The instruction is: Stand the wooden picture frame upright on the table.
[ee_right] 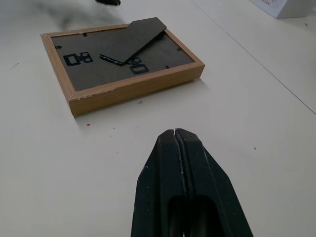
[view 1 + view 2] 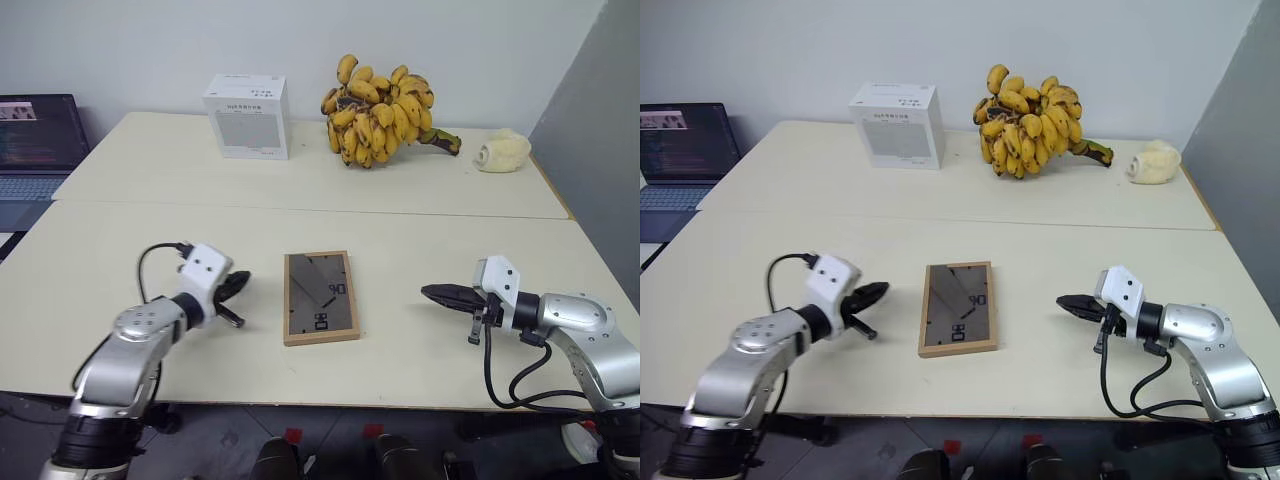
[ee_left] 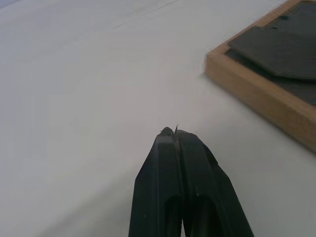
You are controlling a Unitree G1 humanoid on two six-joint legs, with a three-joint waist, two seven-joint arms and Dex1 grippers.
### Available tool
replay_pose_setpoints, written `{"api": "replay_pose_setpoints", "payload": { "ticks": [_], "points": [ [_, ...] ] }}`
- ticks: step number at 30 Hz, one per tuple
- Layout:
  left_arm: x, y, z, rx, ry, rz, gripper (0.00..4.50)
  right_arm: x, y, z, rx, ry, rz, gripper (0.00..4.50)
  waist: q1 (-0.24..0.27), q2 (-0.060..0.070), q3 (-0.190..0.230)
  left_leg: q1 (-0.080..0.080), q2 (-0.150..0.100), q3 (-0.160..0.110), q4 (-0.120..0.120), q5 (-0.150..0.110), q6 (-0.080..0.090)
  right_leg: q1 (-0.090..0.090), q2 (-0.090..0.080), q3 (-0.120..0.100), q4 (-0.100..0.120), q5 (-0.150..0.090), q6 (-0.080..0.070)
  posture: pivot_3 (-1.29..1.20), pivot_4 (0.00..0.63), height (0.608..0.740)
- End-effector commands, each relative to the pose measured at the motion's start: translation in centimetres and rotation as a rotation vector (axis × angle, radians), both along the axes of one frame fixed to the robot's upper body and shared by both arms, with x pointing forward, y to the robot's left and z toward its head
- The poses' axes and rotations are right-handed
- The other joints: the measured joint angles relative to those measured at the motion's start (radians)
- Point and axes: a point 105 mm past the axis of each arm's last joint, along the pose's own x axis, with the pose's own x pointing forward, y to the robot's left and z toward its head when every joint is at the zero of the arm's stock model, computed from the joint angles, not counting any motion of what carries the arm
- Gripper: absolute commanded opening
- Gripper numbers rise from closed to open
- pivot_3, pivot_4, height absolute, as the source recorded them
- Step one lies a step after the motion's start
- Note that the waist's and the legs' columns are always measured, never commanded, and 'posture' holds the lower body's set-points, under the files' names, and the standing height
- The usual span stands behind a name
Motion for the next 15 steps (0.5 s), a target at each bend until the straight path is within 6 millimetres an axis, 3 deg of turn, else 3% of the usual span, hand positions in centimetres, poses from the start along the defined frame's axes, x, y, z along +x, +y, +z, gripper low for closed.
{"api": "replay_pose_setpoints", "payload": {
  "ticks": [1,10,15],
  "points": [
    [0.8,-3.3,0.3,0.013,-0.018,-0.12,0.04,0.0,0.0,1.0,0.007,-0.055,-0.031,0.0,0.0,0.0,0.0,0.0,0.0,0.0,0.0,0.0,0.0,0.0,0.0,0.0,0.0,0.0,0.0,0.0,0.15,0.74],
    [1.1,-9.1,0.2,-0.016,-0.004,-0.325,0.04,-0.5,0.4,0.7,0.034,-0.051,-0.063,0.0,0.01,0.0,0.0,0.0,0.0,0.0,0.0,0.0,0.0,0.0,0.0,0.0,0.0,0.0,0.0,0.0,0.15,0.74],
    [0.7,-9.4,0.5,-0.017,0.007,-0.352,0.04,-0.3,0.2,0.6,0.033,-0.06,-0.087,0.0,0.016,0.0,0.0,0.0,0.0,0.0,0.001,0.0,0.0,0.0,0.0,0.0,0.0,0.001,0.0,0.0,0.15,0.74]
  ]
}}
